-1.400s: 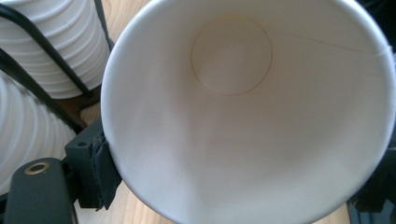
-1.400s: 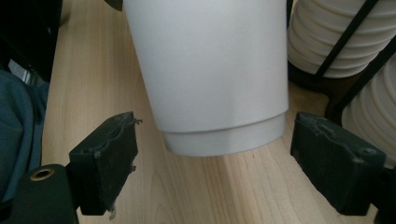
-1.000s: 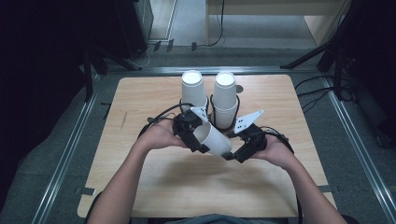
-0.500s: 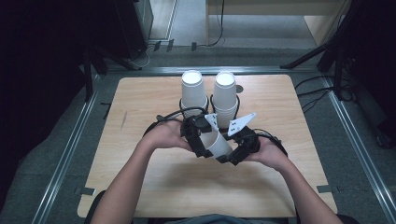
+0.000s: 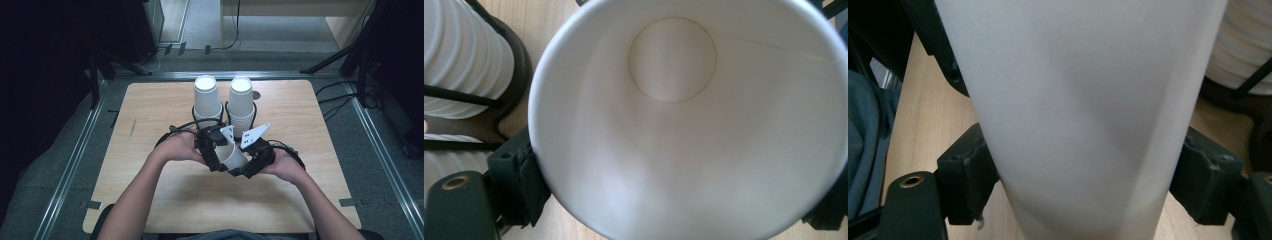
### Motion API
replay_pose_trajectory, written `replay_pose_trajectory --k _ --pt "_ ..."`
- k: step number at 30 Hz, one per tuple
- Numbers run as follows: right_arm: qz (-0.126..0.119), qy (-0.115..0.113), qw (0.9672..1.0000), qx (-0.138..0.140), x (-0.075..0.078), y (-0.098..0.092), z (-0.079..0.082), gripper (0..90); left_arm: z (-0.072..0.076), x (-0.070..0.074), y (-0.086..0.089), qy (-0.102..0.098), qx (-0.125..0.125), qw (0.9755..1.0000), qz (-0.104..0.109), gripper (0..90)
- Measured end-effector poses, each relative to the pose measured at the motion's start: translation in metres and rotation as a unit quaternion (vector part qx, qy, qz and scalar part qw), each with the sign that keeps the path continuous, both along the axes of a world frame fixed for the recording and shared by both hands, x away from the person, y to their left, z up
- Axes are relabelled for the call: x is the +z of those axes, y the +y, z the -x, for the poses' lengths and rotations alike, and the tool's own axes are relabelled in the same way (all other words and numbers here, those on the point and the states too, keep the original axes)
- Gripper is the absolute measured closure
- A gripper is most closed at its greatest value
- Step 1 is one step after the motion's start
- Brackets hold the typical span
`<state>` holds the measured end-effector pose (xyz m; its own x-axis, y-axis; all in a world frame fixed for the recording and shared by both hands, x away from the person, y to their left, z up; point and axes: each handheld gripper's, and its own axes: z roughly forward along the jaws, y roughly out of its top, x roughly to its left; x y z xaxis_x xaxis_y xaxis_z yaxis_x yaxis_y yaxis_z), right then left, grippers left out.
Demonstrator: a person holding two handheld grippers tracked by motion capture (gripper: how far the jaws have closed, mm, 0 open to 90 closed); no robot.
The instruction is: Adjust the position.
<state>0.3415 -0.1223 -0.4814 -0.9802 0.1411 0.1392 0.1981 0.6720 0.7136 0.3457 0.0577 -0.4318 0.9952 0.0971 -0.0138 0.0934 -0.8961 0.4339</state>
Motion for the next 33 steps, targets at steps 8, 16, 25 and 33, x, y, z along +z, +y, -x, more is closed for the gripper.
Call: replay_pose_trajectory --k 8,16,25,33 --pt "-0.011 -0.013 0.9998 -0.004 0.006 -0.004 0.0 21.1 0.0 0.002 0.006 0.0 0.022 0.9989 0.043 1.8" --pt "-0.03 -0.022 0.9992 -0.015 0.013 -0.012 -0.002 21.0 0.001 0.003 0.012 0.006 0.034 0.9963 0.079 1.0" --pt "-0.036 -0.023 0.9988 -0.025 0.018 -0.02 -0.003 20.9 0.001 0.004 0.025 0.017 0.057 0.9893 0.133 1.4" --pt "-0.054 -0.022 0.9979 -0.031 0.021 -0.025 -0.004 20.9 0.001 0.001 0.032 0.029 0.076 0.9795 0.184 1.4"
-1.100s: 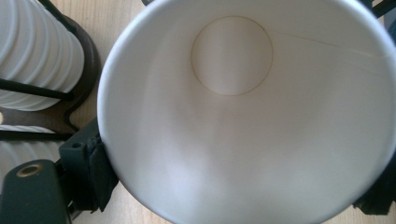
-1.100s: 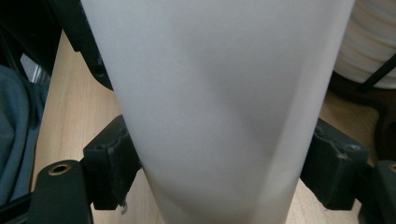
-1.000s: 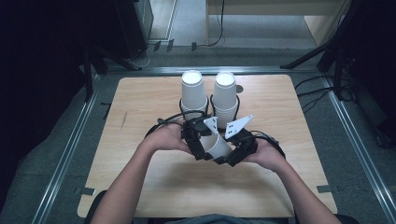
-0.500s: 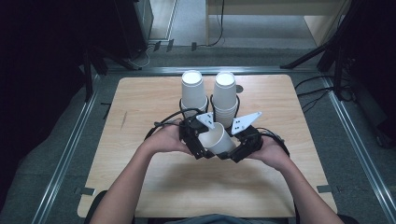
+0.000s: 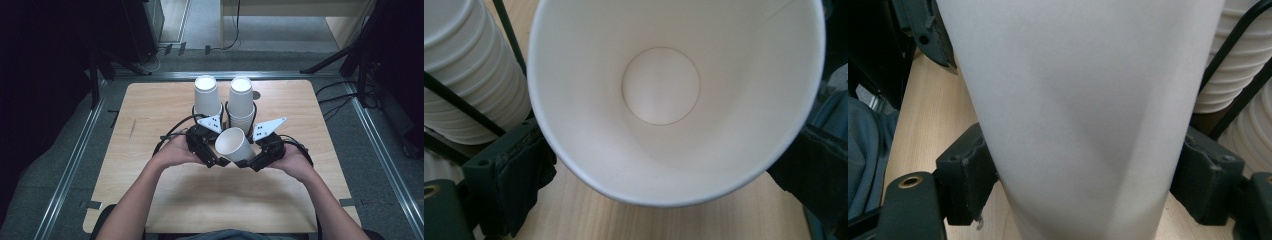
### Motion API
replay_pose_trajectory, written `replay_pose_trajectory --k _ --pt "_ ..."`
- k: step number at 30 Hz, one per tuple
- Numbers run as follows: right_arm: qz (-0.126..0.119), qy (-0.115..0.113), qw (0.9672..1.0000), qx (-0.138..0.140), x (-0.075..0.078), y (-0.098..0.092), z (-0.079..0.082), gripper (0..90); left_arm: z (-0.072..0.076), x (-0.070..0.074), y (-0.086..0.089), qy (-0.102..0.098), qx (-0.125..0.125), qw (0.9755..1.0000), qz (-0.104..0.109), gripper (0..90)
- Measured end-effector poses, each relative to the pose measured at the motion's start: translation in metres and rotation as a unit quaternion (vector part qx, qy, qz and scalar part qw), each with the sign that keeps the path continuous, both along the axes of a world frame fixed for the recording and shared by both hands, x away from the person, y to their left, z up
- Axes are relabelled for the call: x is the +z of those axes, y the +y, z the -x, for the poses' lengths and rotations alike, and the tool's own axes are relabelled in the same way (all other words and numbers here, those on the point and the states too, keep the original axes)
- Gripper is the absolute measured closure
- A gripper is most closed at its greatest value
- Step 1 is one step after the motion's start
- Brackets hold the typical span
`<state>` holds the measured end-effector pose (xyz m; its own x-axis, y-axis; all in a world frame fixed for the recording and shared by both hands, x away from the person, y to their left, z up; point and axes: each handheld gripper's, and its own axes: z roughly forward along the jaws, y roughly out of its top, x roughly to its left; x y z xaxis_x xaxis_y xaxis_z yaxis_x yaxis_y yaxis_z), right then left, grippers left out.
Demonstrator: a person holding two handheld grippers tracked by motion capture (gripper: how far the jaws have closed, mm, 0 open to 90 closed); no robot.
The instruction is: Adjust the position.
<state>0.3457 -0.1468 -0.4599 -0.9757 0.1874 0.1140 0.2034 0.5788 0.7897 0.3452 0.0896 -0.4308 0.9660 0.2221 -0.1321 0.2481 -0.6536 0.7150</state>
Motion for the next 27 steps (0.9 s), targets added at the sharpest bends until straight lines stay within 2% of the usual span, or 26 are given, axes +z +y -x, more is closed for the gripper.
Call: replay_pose_trajectory --k 4,6,9,15,18,21,25,27 --pt "-0.004 0.002 1.0 0.002 0.001 0.0 0.0 20.9 0.0 -0.002 0.001 0.008 0.007 0.9997 0.022 1.5" --pt "-0.008 0.004 1.0 0.003 0.001 0.001 0.0 20.8 0.0 -0.003 0.001 0.006 0.012 0.9995 0.029 1.4" --pt "-0.007 0.002 0.9999 0.007 0.001 0.003 0.0 20.8 -0.001 -0.004 0.0 0.015 0.016 0.9985 0.05 1.4" --pt "-0.019 0.01 0.9997 0.012 0.0 0.008 0.001 20.8 0.0 -0.006 -0.003 0.022 0.015 0.9974 0.066 1.5" --pt "-0.016 0.01 0.9997 0.017 -0.001 0.012 0.001 20.8 0.0 -0.007 -0.002 0.025 0.013 0.9968 0.075 5.4" --pt "-0.015 0.013 0.9997 0.017 -0.002 0.013 0.002 20.9 0.001 -0.007 -0.003 0.021 0.01 0.997 0.074 7.0" --pt "-0.012 0.013 0.9998 0.013 -0.003 0.012 0.001 21.2 -0.002 -0.01 -0.001 0.029 0.011 0.997 0.07 9.3" --pt "-0.01 0.013 0.9998 0.011 -0.004 0.012 0.001 21.2 -0.001 -0.011 -0.003 0.022 0.017 0.9978 0.06 11.5"
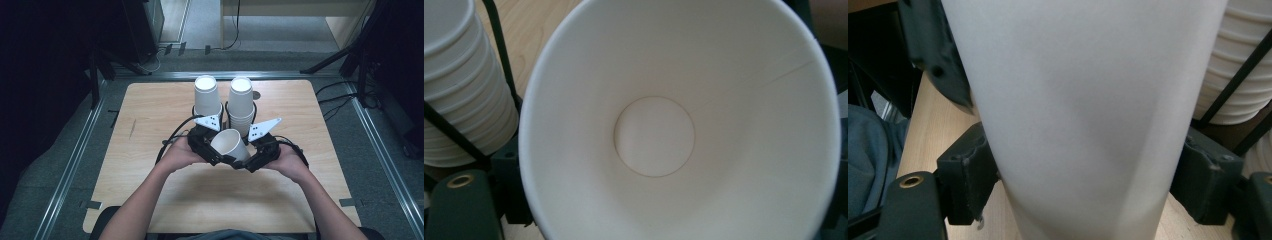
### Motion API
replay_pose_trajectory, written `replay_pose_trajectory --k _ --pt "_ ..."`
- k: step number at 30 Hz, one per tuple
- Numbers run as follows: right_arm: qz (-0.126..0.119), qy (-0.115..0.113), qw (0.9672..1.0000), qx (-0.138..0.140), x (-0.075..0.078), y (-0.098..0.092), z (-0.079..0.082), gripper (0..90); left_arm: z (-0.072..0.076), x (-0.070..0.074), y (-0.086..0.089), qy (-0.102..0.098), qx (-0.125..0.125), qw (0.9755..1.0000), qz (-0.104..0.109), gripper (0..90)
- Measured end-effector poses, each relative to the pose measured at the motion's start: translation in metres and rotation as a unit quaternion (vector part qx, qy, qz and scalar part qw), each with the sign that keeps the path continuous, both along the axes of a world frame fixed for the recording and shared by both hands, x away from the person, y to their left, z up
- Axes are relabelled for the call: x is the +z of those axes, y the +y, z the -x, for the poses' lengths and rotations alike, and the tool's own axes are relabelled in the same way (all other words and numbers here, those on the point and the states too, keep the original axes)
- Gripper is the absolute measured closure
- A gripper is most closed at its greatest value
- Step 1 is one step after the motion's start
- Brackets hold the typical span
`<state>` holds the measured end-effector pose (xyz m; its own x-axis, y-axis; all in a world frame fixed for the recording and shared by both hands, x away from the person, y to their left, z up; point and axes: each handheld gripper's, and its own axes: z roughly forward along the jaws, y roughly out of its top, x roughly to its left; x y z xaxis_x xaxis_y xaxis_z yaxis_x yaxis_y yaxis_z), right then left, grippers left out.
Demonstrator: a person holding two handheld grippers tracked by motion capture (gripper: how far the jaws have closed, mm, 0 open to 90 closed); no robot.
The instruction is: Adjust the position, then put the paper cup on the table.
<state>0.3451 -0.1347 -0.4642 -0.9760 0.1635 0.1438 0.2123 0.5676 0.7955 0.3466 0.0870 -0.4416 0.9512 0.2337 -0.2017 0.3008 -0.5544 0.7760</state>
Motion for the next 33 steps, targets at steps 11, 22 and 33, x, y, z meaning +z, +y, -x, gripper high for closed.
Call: replay_pose_trajectory --k 11,22,33 --pt "0.006 0.009 0.9999 0.002 0.0 0.004 0.0 20.0 0.002 0.001 0.003 0.005 -0.001 1.0 0.002 15.2" --pt "0.039 0.004 0.9992 -0.013 -0.002 0.004 0.003 14.3 0.0 0.002 0.012 0.002 0.012 0.9999 -0.009 15.1" --pt "0.044 0.0 0.9988 -0.022 0.004 -0.01 0.008 14.4 -0.003 0.004 0.023 0.007 0.027 0.9995 -0.017 15.0"
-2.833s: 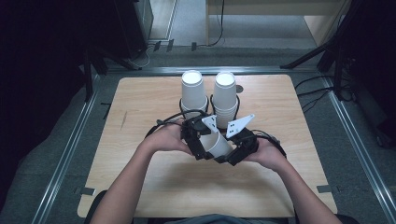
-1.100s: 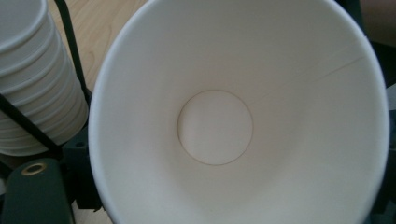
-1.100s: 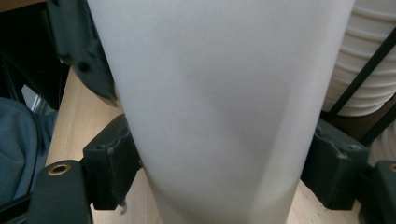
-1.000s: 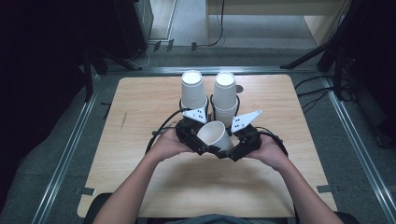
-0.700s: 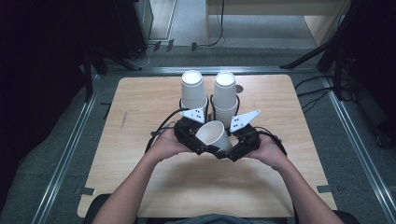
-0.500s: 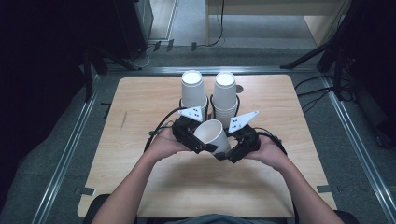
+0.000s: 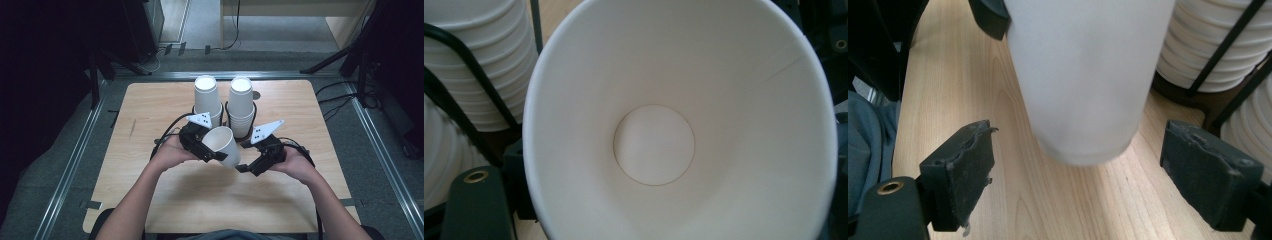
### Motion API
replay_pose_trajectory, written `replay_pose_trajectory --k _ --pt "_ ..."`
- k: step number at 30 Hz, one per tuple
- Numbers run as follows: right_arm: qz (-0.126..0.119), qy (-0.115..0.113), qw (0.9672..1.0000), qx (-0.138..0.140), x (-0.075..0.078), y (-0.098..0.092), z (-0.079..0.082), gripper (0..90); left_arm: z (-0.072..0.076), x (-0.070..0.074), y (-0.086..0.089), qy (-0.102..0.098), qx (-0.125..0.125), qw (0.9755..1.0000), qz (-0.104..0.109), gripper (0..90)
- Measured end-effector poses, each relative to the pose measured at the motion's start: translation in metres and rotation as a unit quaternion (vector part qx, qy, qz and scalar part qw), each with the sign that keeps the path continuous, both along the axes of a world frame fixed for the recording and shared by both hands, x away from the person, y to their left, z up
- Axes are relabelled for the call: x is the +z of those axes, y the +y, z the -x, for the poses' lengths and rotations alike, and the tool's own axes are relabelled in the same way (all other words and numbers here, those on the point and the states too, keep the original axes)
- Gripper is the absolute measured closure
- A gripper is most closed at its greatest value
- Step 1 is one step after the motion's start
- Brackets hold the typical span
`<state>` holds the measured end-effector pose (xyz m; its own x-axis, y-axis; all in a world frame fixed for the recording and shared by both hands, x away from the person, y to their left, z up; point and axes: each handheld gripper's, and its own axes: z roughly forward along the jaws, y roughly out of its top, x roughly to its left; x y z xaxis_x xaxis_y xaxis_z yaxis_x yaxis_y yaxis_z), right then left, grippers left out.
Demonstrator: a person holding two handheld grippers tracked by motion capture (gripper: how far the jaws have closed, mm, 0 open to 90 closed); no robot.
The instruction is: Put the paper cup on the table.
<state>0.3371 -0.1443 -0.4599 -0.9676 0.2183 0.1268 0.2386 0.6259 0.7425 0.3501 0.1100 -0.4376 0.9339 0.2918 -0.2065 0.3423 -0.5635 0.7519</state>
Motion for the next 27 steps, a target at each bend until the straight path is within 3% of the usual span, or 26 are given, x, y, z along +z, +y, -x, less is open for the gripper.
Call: replay_pose_trajectory --k 10,27 --pt "0.01 0.005 0.9997 -0.021 -0.002 -0.01 -0.004 14.9 -0.001 0.0 0.013 -0.001 0.026 0.9993 -0.026 14.7" --pt "0.002 -0.002 0.9987 -0.05 -0.005 -0.031 -0.014 15.9 0.005 0.0 0.039 -0.004 0.051 0.998 -0.038 14.7"
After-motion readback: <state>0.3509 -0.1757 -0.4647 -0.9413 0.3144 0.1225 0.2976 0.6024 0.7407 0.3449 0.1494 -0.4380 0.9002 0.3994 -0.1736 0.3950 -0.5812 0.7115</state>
